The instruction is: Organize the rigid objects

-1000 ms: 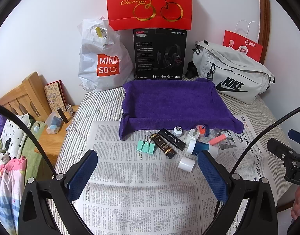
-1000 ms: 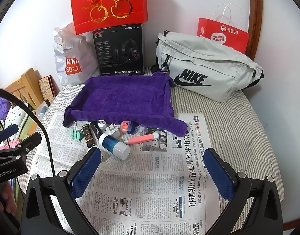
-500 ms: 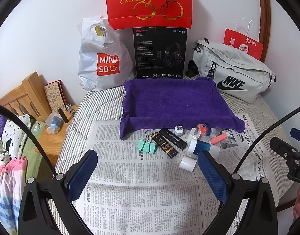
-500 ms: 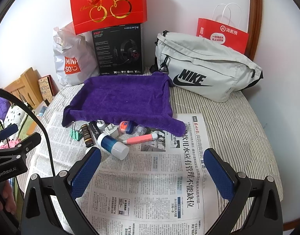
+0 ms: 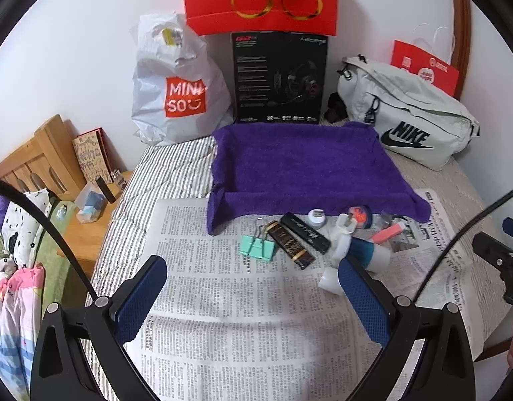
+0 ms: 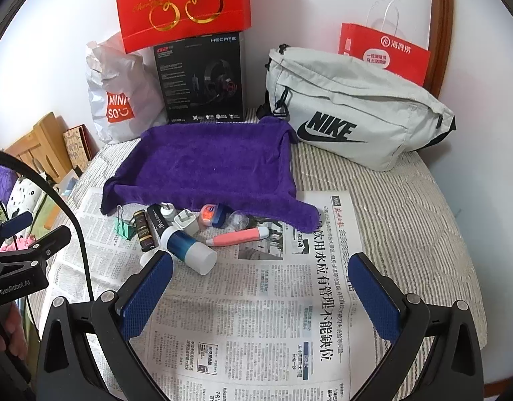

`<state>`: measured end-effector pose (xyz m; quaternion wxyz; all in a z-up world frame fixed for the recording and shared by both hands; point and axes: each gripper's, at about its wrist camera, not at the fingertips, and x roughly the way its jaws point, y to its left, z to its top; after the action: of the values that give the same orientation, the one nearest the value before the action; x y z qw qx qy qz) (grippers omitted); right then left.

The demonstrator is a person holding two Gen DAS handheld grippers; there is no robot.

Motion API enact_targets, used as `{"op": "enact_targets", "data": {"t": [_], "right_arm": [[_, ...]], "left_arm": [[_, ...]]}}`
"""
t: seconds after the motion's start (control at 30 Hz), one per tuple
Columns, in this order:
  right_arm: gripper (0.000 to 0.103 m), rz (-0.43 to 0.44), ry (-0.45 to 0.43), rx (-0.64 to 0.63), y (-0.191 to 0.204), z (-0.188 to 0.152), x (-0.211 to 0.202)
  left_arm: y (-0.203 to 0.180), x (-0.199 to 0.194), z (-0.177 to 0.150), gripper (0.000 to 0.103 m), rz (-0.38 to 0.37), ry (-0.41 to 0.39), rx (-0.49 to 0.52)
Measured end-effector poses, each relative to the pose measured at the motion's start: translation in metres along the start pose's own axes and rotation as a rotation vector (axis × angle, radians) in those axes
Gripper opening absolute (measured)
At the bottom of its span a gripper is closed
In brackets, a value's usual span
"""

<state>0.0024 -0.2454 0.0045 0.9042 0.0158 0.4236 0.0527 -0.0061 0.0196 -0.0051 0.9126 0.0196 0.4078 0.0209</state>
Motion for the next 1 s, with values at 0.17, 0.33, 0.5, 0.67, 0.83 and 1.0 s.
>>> {"op": "enact_targets", "data": {"t": [0.17,0.33,0.5,0.67,0.83,1.0], "right_arm": [[0.103,-0.003,0.032,0.000,-0.004,-0.003,0.016],[0.103,-0.022,0.058,-0.009,-0.005,-0.006,0.032],[0.103,-0.016,0.087,-0.002,-0.008,-0.010,0.049],[0.103,-0.031,0.119,-0.014,-0.010,-0.014,0.066],[0.103,-0.044,0.162,0.007,-0.020,-0.018,0.083],[0.103,-0.053,0.184,0.029,-0.029,-0.017,0.094]], "left_arm": [[0.012,0.022,-0.003,0.103,-0.004,0.017,-0.001],[0.017,0.048,-0.008,0.103,0.004,0.030,0.037],[0.011,0.080,-0.011,0.103,-0.025,0.063,0.077],[0.004,0.110,-0.014,0.102,-0.035,0.077,0.125],[-0.001,0.136,-0.013,0.095,-0.036,0.095,0.176],[0.004,0.147,-0.012,0.078,-0.085,0.100,0.166]]}}
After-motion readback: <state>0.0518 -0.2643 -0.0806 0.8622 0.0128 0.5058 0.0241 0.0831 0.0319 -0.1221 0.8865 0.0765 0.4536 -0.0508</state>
